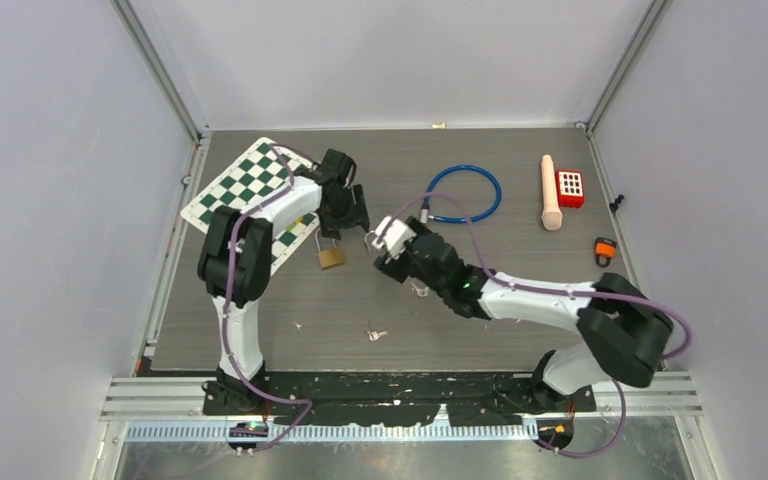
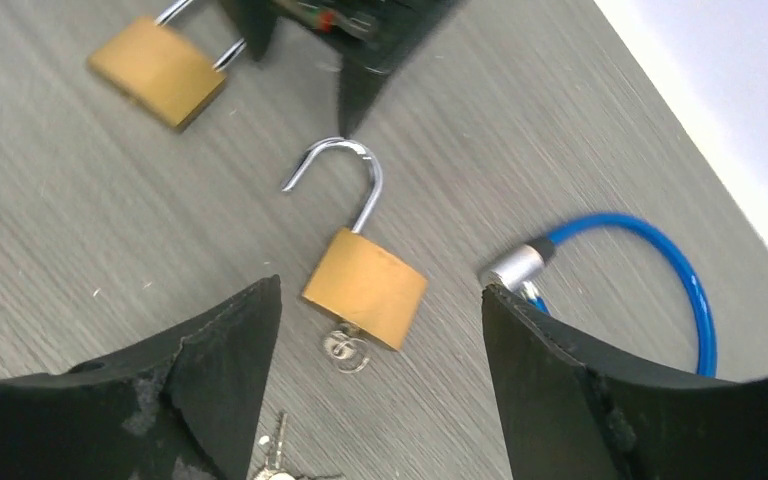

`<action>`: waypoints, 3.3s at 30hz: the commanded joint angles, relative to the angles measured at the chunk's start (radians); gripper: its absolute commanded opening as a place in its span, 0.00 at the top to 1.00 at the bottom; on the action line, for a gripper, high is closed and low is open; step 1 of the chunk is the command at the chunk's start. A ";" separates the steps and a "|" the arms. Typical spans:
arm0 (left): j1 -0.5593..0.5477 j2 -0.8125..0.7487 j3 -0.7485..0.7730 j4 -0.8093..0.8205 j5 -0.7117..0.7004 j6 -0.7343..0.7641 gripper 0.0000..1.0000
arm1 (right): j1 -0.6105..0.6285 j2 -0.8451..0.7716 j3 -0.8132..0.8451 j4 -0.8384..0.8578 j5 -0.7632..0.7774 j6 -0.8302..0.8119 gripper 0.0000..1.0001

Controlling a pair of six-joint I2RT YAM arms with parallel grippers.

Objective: Unlock with the key

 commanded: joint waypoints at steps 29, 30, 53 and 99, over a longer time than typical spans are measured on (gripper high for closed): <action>0.378 -1.237 -0.712 -0.160 -0.173 0.084 0.00 | 0.085 0.580 0.708 -0.288 -0.019 0.617 0.10; 0.378 -1.245 -0.710 -0.163 -0.180 0.090 0.00 | 0.095 0.597 0.738 -0.306 0.012 0.620 0.10; 0.386 -1.186 -0.758 -0.062 -0.032 0.118 0.00 | 0.128 0.348 0.309 -0.293 -0.135 0.495 0.76; 0.046 0.176 0.282 -0.457 -0.250 -0.045 0.22 | -0.158 -0.458 -0.130 -0.485 -0.148 0.663 0.30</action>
